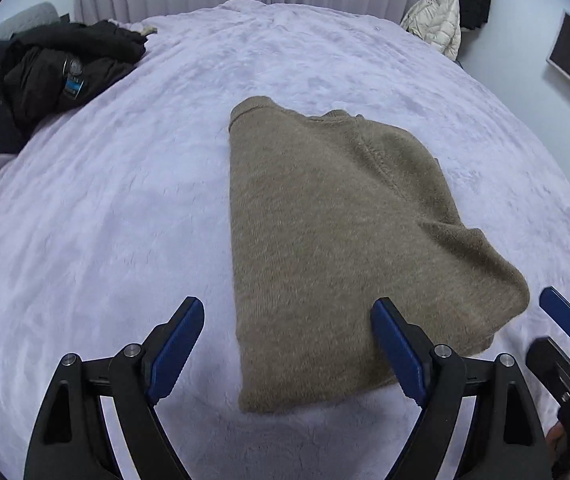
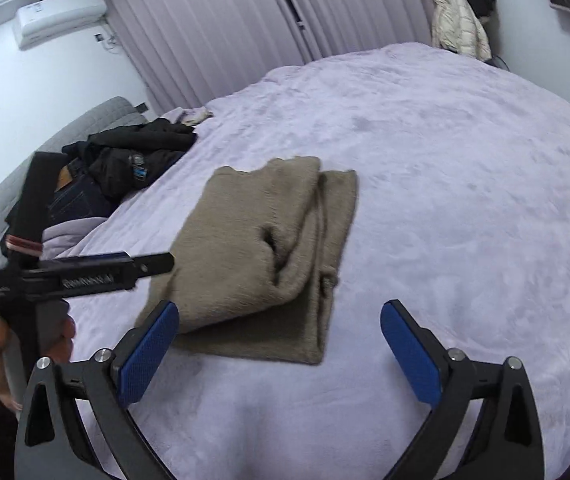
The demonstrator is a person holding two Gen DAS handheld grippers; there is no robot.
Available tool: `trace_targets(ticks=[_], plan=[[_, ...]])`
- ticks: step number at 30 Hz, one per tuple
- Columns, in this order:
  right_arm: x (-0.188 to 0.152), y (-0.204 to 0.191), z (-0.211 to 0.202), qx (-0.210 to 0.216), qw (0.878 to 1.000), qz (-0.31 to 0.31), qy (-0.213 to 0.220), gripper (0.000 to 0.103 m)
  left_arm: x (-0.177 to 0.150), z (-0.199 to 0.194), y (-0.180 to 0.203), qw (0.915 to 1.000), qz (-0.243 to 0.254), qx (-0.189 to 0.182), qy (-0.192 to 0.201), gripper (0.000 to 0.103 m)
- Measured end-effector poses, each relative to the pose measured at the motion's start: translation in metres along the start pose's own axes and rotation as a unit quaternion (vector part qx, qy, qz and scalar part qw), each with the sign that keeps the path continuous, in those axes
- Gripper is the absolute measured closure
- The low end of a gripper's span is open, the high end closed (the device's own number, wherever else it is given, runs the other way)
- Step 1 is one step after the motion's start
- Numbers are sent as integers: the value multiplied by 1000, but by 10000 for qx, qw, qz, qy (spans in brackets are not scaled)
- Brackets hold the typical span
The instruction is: Fold small clothes
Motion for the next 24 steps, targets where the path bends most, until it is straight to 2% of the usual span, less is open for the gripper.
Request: trace_targets(ticks=[3,6,7,8,9,10,11,12,14,15,17,20,21,23,24], plan=[[3,-13,14,-253,9992,-312,-71,24,-19,-2,0,9995,-63,-244,185,16],[12,-6,33,-283,9991,-251,-189,25,-38,2,11,9987,338,-313,196,16],[13,-1,41,-308,9989,-201,-297,40,-43,4,15,9981,529,-259,174,16],[12,1,52,-205,9984,-129,-517,55,-48,6,18,9970,756,-19,188,16],[9,4,59,-54,9973,-45,-730,80,-50,10,15,9957,861,291,200,16],[6,7,61,27,9967,72,-805,82,-52,17,7,9953,824,485,134,16],[4,11,59,47,9968,191,-769,83,-55,26,-3,9969,643,447,11,16],[-1,16,56,53,9967,309,-755,84,-59,33,-15,9992,329,192,-96,16],[-13,27,52,20,9953,599,-755,85,-63,38,-34,9985,-254,-475,-22,16],[-21,32,53,8,9942,723,-801,85,-63,37,-38,9976,-320,-617,50,16],[-33,34,56,15,9939,663,-880,85,-65,37,-35,9981,-186,-569,145,16],[-22,31,45,135,9929,817,-854,77,-66,29,-25,9992,106,-344,192,16],[-12,29,36,182,9938,822,-729,72,-66,23,-19,9986,170,-448,212,16],[9,24,21,125,9973,606,-389,55,-63,7,-7,9963,273,-740,335,16],[19,21,16,32,9986,480,-237,37,-60,-3,-1,9947,326,-865,451,16]])
Point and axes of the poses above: each gripper's, at about its wrist camera, not at the fingertips, and z roughly the way its jaws point, y to its right, x to its top, the point moved 6 cm from there along z, roughly the way its jaws point, and after that the axes turned 8 degrees about z, right-handed, at the moved point
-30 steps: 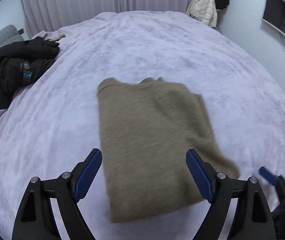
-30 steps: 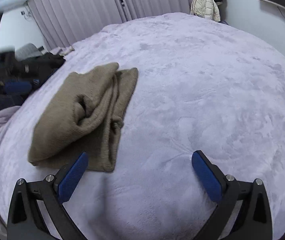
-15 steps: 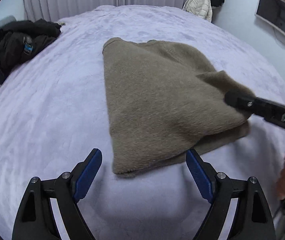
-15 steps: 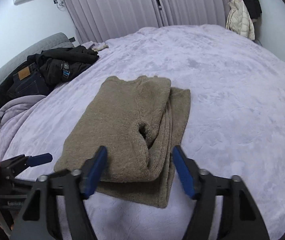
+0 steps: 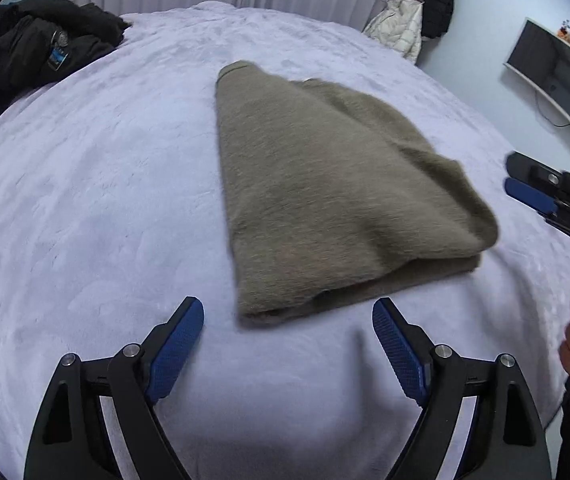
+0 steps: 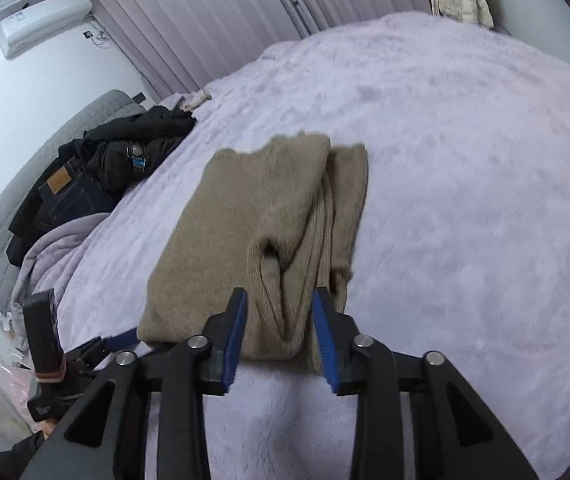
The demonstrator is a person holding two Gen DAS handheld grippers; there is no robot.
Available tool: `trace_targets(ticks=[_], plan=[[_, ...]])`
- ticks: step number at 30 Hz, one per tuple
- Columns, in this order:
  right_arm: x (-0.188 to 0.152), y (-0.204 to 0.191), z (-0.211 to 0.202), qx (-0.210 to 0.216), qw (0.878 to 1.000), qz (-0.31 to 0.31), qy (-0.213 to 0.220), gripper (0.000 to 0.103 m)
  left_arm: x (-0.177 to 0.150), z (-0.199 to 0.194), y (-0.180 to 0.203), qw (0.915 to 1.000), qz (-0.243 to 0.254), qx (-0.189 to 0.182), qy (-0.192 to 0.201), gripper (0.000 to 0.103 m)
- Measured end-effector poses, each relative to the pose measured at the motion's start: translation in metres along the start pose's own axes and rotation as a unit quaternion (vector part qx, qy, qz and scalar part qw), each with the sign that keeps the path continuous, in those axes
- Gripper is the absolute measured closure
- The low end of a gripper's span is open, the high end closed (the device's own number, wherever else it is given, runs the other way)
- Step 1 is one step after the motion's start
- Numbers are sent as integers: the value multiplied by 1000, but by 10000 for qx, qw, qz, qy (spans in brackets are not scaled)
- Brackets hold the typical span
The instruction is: Fold small clothes
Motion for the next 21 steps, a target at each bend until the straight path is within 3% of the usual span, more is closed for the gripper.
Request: trace_targets(ticks=[1,3,4,7,8,10,11,12,13,15,18,20,21], plan=[[8,-4,-2,-51,9999,-89,119,32,7,-7,7,9999,72,-71,133,16],[19,-18,3,77,9994,-302,118,34,23,-14,17,9993,162,-71,330,16],[21,-28,9,307,9988,-391,6,38,32,-13,18,9991,175,-84,376,16],[16,-54,34,1474,9870,-253,-588,40,51,6,11,9996,86,68,268,16],[15,-52,48,1492,9855,-159,-790,40,54,19,6,9998,16,167,118,16],[12,-29,76,821,9919,-20,-970,42,49,42,-8,9991,-133,320,-227,15],[10,-13,85,587,9931,84,-1009,47,41,53,-14,9987,-259,218,-386,11],[9,-2,88,568,9931,188,-1013,66,35,57,-20,9979,-409,173,-479,2],[8,6,86,651,9923,344,-993,75,31,57,-25,9975,-540,98,-455,1],[8,10,81,800,9905,437,-1033,76,29,47,-25,9974,-581,-29,-415,1],[20,-1,66,767,9931,251,-852,69,49,27,-22,9990,-432,-20,-94,1],[39,-7,59,590,9970,38,-493,40,72,19,-22,9988,-455,-17,166,1],[50,-13,60,434,9984,-115,-334,21,84,21,-24,9987,-461,24,220,1]])
Point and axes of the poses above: each gripper's, at about its wrist camera, not at the fingertips, and z roughly the way its jaws point, y to its right, x to its top, the point moved 6 cm from there along z, roughly the way its jaws point, and after that the axes turned 8 degrees about z, right-handed, at the moved point
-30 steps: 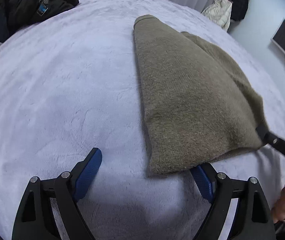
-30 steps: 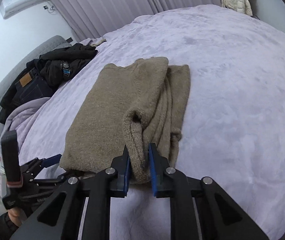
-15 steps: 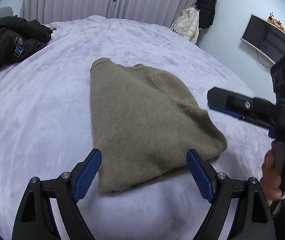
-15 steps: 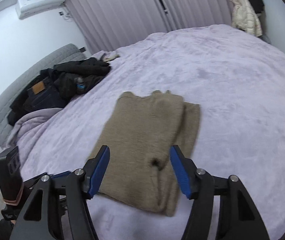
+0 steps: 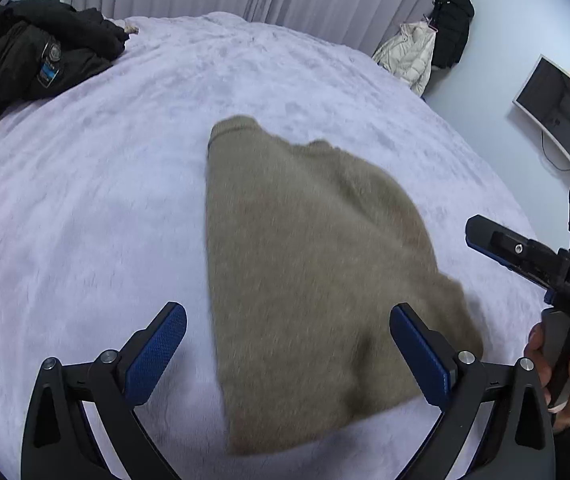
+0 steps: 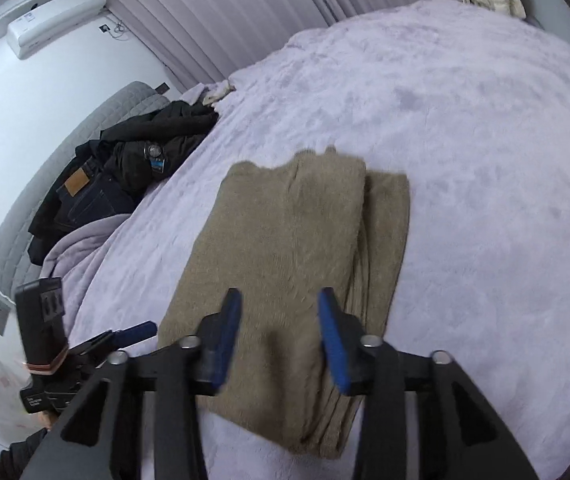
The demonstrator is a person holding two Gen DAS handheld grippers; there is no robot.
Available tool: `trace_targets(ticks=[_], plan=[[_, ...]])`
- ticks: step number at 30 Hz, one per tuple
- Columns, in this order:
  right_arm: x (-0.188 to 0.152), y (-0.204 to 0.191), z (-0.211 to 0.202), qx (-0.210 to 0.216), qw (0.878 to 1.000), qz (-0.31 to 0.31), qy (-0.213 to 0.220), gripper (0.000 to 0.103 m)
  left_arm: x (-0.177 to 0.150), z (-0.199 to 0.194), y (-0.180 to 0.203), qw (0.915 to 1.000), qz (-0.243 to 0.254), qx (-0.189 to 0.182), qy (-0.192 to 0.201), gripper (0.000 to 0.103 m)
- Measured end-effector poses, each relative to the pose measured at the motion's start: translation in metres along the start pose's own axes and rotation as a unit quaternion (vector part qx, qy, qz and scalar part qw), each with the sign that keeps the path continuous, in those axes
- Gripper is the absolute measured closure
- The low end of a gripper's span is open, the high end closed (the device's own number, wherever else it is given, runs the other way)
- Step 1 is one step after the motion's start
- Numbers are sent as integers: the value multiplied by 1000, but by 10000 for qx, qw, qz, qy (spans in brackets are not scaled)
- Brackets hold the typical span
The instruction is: Fold small clothes
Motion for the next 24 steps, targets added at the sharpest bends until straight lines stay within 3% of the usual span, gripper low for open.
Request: trace_targets(ticks=[2,5,9,11,14,16,18,20,21,22,24], plan=[[23,-11,12,-42,9998,-194,38,17,23,20,-2,9994,44,317,-146,1],[50,-18,48,516,9976,77,-456,17,43,54,-15,9955,-145,770,-539,1],[59,5,91,1293,9786,1187,-1078,17,36,79,-30,9931,-453,741,-782,1],[56,26,108,1266,9735,1535,-1130,19,33,83,-28,9937,-374,751,-741,1],[54,37,113,1193,9774,1443,-980,33,31,86,-29,9942,-341,718,-722,1],[54,36,111,1041,9831,1223,-882,38,30,89,-29,9942,-344,681,-761,1],[56,35,109,565,9916,858,-783,46,32,88,-28,9940,-293,696,-792,1],[59,41,91,-657,9965,343,-383,35,35,83,-27,9940,-112,777,-767,1],[60,44,82,-1144,9931,139,-196,19,36,80,-26,9938,-8,797,-769,1],[58,46,73,-1273,9918,11,-108,17,37,79,-25,9937,65,802,-779,1],[51,53,61,-1058,9940,50,-253,17,37,74,-24,9933,236,803,-798,1]])
Point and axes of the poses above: each gripper's, at about its wrist camera, not at the fingertips, and z roughly the way its jaws point, y to its right, x to its top, the point moved 6 cm from there along z, roughly the way its jaws point, and after that the axes turned 8 degrees about z, right-handed, at the moved point
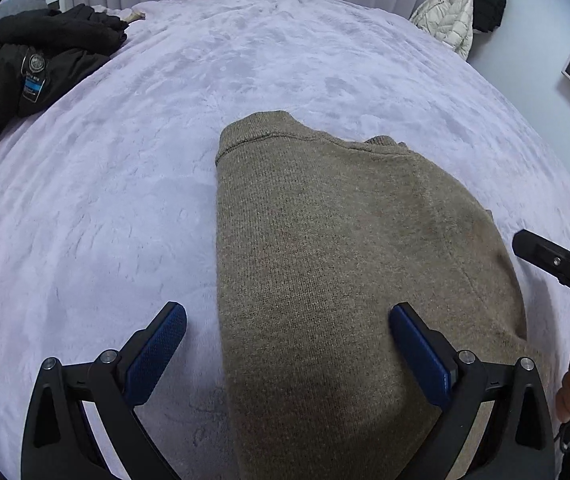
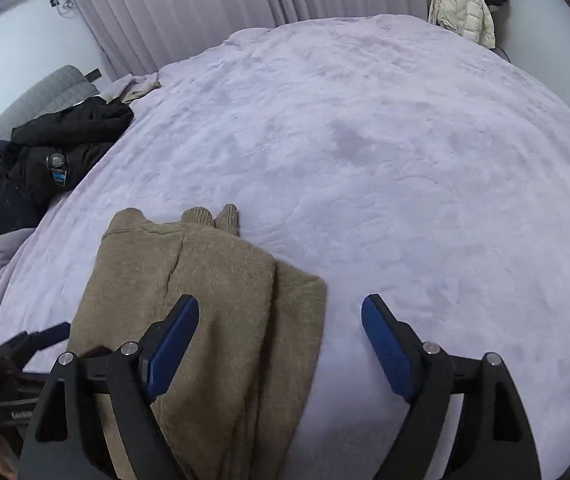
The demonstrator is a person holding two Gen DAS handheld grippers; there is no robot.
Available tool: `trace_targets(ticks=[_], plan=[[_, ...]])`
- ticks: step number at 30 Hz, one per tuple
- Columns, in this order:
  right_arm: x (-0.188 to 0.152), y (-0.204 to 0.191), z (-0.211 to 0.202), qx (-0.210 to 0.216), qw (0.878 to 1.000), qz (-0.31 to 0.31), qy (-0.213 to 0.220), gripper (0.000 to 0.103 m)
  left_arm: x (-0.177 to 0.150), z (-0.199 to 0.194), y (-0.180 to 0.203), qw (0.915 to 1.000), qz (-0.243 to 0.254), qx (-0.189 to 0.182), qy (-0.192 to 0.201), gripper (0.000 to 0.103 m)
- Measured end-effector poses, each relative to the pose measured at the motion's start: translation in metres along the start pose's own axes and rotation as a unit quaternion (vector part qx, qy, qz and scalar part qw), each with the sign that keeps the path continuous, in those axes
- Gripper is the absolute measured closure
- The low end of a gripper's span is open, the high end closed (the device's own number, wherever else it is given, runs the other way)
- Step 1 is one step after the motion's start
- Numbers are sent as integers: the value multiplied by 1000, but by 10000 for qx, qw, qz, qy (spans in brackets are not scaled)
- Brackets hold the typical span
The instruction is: Fold small clothes
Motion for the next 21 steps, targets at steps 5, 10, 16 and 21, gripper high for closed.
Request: trace_targets(ticks=[5,10,16,21], plan=[[-19,24,-17,470,9979,357,-280,17,-3,-12,-2,9997,236,-31,74,1],[-35,25,-14,1156,9887,720,-626,16,-8,-4,-8,9977,279,-616,-54,1],[-47,15,27,1491,9778,941,-1135,9,-15,30,-17,9702,-516,-2286,-615,1],[-48,1,35,1352,9842,521,-1017,5,-7,39,-7,9697,-367,-2355,-526,1]])
Point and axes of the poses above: each gripper's, at about its wrist camera, not at the fingertips, and z roughly the way its jaws point, y to its right, x to its top, the point moved 6 cm from there along z, roughly the way its jaws point, and after that the axes turned 8 degrees about z, right-handed, at the moved point
